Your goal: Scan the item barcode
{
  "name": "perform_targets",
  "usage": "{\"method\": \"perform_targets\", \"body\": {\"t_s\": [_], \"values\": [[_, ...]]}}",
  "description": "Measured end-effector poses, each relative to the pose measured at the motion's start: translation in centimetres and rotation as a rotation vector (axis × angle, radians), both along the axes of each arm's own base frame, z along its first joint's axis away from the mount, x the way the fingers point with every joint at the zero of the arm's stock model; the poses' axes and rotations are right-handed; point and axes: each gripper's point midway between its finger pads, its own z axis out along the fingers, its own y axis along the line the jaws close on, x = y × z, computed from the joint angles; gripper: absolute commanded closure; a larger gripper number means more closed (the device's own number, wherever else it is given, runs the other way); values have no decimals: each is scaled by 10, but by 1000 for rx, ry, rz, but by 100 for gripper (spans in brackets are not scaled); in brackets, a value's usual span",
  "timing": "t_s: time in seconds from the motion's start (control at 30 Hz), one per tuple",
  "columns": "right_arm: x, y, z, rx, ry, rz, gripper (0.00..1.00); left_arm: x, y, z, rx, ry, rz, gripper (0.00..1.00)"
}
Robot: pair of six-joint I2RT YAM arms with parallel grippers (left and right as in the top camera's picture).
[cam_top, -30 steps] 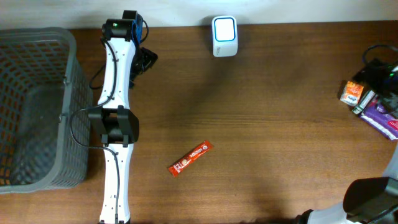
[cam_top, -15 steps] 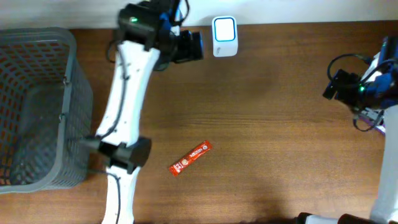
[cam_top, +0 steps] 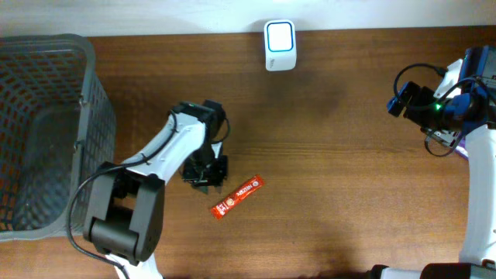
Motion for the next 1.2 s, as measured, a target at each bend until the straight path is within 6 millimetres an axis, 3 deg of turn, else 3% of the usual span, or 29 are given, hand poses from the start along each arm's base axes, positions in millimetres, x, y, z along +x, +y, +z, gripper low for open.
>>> {"method": "perform_targets", "body": {"t_s": [0.03,0.07,0.13,0.2,0.27,0.37,0.47,0.57,0.67,0.7,0.73,0.77,0.83,0.9,1.0,1.03,1.07,1.13,1.17,1.2], "values": [[-1,0,0,1,3,0,2,-6,-11,-8,-15,-11,-52,44],[0,0,0,0,0,0,1,-19,-18,-16,-15,1,-100,44],[0,0,0,-1,-1,1,1,-25,-26,-23,-14,-10,-145,44],[0,0,0,0,0,0,1,-28,-35,-30,-6,-44,-198,56],[0,0,0,0,-1,0,2,-29,-32,-41,7,-61,-212,67],[0,0,0,0,0,0,1,-31,-27,-47,18,-80,-209,98],[-1,0,-3,2,7,0,2,-17,-43,-45,-51,-147,-182,100],[-3,2,-9,14,26,4,1,14,-111,-34,-391,-262,-135,100],[1,9,-20,66,58,21,1,53,-161,-1,-642,-414,-127,97],[1,10,-26,78,79,23,1,63,-165,3,-654,-458,-116,96],[1,11,-31,90,101,26,1,77,-170,10,-668,-519,-101,80],[1,13,-35,97,116,30,1,80,-172,11,-668,-532,-91,54],[5,29,-43,111,139,76,1,83,-175,9,-636,-559,-84,30],[11,50,-46,112,140,138,1,81,-174,6,-610,-555,-81,29],[16,77,-46,105,128,216,0,80,-154,6,-504,-499,-67,10],[16,84,-46,104,125,233,13,92,-140,16,-429,-515,-46,5],[19,91,-45,100,113,256,18,110,-118,34,-336,-563,-17,2],[29,112,-51,94,99,309,30,152,-64,92,-161,-701,74,1],[35,133,-62,94,108,365,31,166,-39,118,-111,-747,126,1],[38,149,-72,95,121,402,31,174,-27,126,-94,-771,153,1]]}}
